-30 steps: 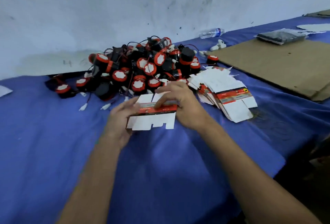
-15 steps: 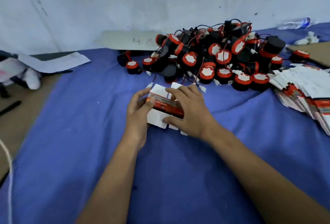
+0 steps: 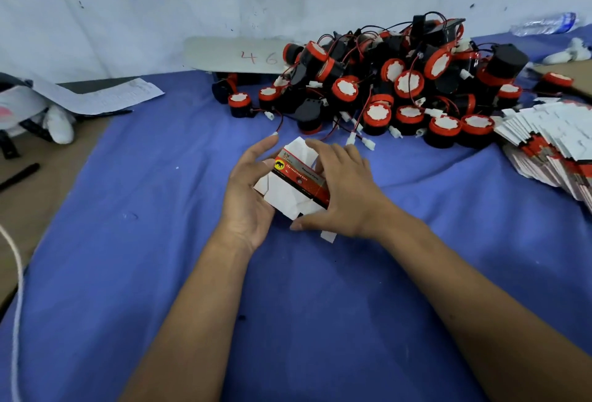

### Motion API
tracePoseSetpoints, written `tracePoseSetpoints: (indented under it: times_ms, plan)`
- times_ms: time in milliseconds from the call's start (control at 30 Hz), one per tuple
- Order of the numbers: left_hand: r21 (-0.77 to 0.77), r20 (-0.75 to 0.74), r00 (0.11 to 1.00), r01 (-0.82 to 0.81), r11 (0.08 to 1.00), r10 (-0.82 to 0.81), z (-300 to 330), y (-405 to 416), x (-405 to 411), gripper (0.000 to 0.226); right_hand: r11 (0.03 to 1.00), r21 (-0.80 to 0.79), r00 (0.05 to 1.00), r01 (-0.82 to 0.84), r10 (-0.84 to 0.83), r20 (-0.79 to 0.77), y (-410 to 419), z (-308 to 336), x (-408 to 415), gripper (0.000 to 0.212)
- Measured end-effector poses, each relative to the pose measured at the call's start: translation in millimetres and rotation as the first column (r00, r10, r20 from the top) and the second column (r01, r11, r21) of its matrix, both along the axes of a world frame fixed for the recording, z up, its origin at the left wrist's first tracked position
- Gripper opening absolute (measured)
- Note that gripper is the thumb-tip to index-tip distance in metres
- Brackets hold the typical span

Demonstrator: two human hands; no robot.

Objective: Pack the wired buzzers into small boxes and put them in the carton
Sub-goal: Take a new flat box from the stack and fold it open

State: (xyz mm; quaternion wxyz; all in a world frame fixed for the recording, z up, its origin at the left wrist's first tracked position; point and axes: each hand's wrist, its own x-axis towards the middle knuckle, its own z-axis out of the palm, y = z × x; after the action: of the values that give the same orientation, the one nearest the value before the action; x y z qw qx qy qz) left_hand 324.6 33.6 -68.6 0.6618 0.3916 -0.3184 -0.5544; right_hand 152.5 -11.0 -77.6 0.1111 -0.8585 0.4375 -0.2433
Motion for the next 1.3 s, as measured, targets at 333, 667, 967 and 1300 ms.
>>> tracePoseSetpoints:
  times_ms: [333, 667, 967, 1300]
  plan:
    - [-0.075, 0.017, 0.971, 0.240, 0.968, -0.239, -8, -2, 1, 0.089, 0.992, 0.121, 0.916, -0.030, -0.021, 0.402, 7, 5, -1, 0.117]
    - [-0.092, 0.279, 0.929, 0.280, 0.956, -0.245, -17, -6, -1, 0.060, 0.952, 0.251, 0.817, -0.174, -0.002, 0.576, 4, 6, 0, 0.124]
    - [-0.132, 0.530, 0.844, 0.180, 0.975, -0.084, -14, -4, 15, 0.051, 0.958, 0.200, 0.809, -0.204, 0.051, 0.586, 6, 6, -3, 0.117]
    - [-0.266, 0.789, 0.541, -0.127, 0.956, 0.292, -19, -8, -8, 0.012, 0.937, 0.211, 0.842, -0.277, 0.130, 0.524, 8, -2, 2, 0.115]
